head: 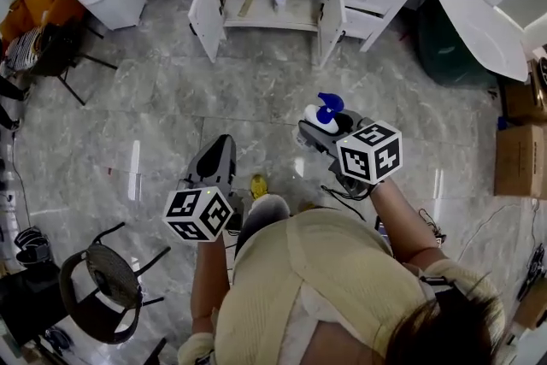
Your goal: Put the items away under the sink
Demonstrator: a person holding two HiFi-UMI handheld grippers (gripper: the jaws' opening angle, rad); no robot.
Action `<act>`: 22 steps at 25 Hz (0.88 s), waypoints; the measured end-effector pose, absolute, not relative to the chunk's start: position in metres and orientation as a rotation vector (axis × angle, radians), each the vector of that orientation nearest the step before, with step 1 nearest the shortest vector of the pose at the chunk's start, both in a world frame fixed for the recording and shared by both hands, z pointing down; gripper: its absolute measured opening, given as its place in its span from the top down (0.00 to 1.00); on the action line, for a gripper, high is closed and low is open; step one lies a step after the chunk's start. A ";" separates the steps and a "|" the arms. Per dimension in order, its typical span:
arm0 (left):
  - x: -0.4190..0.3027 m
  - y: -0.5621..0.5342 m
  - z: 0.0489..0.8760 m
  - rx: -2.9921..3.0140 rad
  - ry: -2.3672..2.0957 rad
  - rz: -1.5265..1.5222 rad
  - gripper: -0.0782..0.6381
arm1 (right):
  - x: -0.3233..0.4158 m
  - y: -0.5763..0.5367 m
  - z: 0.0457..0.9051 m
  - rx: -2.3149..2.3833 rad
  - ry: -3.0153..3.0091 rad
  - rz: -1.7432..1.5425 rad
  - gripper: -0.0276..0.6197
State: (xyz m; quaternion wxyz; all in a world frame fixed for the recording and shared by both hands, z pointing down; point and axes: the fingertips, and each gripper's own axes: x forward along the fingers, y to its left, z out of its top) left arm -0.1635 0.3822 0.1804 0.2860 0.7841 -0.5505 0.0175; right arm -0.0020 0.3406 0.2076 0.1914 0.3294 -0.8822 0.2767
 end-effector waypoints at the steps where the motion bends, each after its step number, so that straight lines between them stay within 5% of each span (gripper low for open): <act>1: -0.169 0.377 0.179 2.104 -1.463 0.051 0.81 | -0.009 0.336 0.207 0.932 -2.476 0.779 0.62; 22: -0.244 0.316 0.190 2.198 -1.301 0.118 0.81 | -0.073 0.291 0.206 1.156 -2.386 0.789 0.62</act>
